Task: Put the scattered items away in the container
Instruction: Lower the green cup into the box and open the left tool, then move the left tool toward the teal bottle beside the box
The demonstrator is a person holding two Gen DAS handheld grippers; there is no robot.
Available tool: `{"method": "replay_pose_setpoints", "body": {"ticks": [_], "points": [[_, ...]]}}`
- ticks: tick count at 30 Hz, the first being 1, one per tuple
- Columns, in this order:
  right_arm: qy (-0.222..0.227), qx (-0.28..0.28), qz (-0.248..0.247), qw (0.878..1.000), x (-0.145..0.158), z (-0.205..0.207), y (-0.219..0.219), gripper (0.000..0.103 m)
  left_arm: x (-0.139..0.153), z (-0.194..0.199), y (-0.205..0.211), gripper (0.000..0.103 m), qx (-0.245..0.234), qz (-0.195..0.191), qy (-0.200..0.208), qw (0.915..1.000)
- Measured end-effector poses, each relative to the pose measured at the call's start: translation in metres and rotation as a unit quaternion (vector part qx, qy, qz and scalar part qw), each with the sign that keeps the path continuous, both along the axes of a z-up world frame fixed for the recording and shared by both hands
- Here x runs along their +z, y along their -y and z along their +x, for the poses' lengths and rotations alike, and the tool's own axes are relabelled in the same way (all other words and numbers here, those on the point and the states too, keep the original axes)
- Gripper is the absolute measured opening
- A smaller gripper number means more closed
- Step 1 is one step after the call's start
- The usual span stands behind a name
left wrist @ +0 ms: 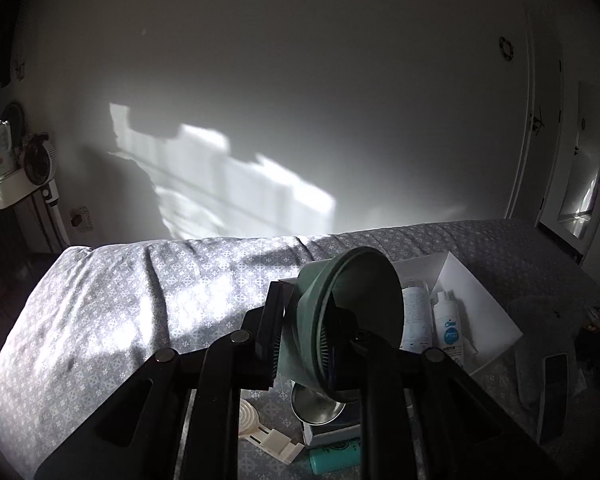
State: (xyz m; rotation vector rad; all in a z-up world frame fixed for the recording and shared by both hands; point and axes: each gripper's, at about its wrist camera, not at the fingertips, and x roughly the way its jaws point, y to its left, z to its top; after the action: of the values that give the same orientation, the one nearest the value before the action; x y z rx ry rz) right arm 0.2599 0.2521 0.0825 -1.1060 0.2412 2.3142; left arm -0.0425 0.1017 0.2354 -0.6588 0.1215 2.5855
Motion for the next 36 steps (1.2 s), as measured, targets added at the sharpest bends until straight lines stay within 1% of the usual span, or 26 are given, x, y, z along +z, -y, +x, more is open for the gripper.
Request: {"method": "replay_pose_setpoints", "body": {"ticks": [2,5,7,9,11,12,13,14,15,17,19,20,22,24,26,27,28,29,30,31,32,33,34,35,36], "points": [[0.0,0.0,0.0,1.0,0.0,0.0,0.0,0.103,0.001,-0.003,-0.026,0.015,-0.016,-0.018,-0.012,0.9996],[0.0,0.0,0.0,1.0,0.0,0.0,0.0,0.103,-0.014,-0.01,-0.061,0.015,-0.038,-0.047,-0.003,0.9982],[0.0,0.0,0.0,1.0,0.0,0.0,0.0,0.103,-0.029,-0.016,-0.081,0.017,-0.046,-0.075,0.013,0.996],[0.0,0.0,-0.001,1.0,0.0,-0.001,-0.001,0.103,-0.044,-0.021,-0.093,0.019,-0.052,-0.092,0.04,0.9936],[0.0,0.0,-0.001,1.0,0.0,-0.002,-0.001,0.103,-0.055,-0.019,-0.097,0.035,-0.05,-0.101,0.059,0.9918],[-0.001,0.0,-0.001,1.0,0.0,-0.002,-0.002,0.103,-0.056,-0.016,-0.095,0.059,-0.051,-0.098,0.061,0.992],[-0.001,0.0,-0.001,1.0,0.001,-0.003,-0.002,0.103,-0.055,-0.011,-0.09,0.073,-0.049,-0.09,0.05,0.9935],[-0.001,0.0,-0.001,1.0,0.0,-0.003,-0.002,0.103,-0.052,-0.005,-0.084,0.092,-0.045,-0.08,0.031,0.9953],[-0.001,0.0,0.0,1.0,0.0,-0.002,-0.002,0.103,-0.047,0.002,-0.076,0.096,-0.04,-0.07,0.012,0.9966],[0.0,0.0,0.0,1.0,0.0,-0.003,-0.002,0.103,-0.039,0.009,-0.063,0.096,-0.053,-0.061,-0.003,0.9968],[-0.001,0.0,0.0,1.0,0.0,-0.002,-0.002,0.103,-0.034,0.02,-0.049,0.096,-0.082,-0.056,-0.017,0.9949],[0.0,0.0,0.0,1.0,0.0,-0.003,-0.002,0.103,-0.033,0.027,-0.043,0.096,-0.096,-0.059,-0.025,0.9933],[0.0,0.0,0.0,1.0,-0.001,-0.003,-0.002,0.103,-0.039,0.038,-0.035,0.096,-0.136,-0.076,-0.035,0.9872],[0.0,0.0,0.001,1.0,-0.001,-0.003,-0.002,0.103,-0.056,0.046,-0.034,0.096,-0.175,-0.11,-0.026,0.978],[0.001,0.0,0.001,1.0,-0.001,-0.003,-0.002,0.103,-0.081,0.05,-0.038,0.096,-0.211,-0.146,0.006,0.9665],[0.0,0.0,0.0,1.0,-0.001,-0.003,-0.002,0.103,-0.094,0.055,-0.04,0.1,-0.211,-0.168,0.002,0.9631],[0.0,0.0,0.0,1.0,-0.001,-0.003,-0.002,0.103,-0.103,0.063,-0.041,0.1,-0.204,-0.189,-0.025,0.9603],[0.0,0.0,0.0,1.0,-0.001,-0.003,-0.002,0.103,-0.11,0.068,-0.044,0.1,-0.2,-0.212,-0.048,0.9554],[0.0,0.0,0.0,1.0,-0.001,-0.003,-0.002,0.103,-0.115,0.072,-0.047,0.1,-0.196,-0.231,-0.065,0.9507],[0.0,0.0,0.0,1.0,-0.001,-0.003,-0.003,0.103,-0.116,0.074,-0.049,0.1,-0.195,-0.24,-0.074,0.9481],[0.0,0.0,0.0,1.0,-0.001,-0.004,-0.002,0.103,-0.113,0.075,-0.049,0.099,-0.194,-0.235,-0.078,0.9492],[0.0,0.0,0.0,1.0,-0.001,-0.004,-0.002,0.103,-0.106,0.077,-0.047,0.094,-0.191,-0.218,-0.081,0.9534],[0.0,0.0,0.0,1.0,-0.001,-0.003,-0.003,0.103,-0.099,0.08,-0.044,0.092,-0.184,-0.199,-0.088,0.9585],[0.0,0.0,0.0,1.0,-0.001,-0.004,-0.003,0.103,-0.093,0.086,-0.04,0.093,-0.182,-0.181,-0.096,0.9618],[0.0,0.0,0.0,1.0,-0.001,-0.004,-0.003,0.103,-0.089,0.093,-0.038,0.095,-0.192,-0.168,-0.103,0.9615]]}}
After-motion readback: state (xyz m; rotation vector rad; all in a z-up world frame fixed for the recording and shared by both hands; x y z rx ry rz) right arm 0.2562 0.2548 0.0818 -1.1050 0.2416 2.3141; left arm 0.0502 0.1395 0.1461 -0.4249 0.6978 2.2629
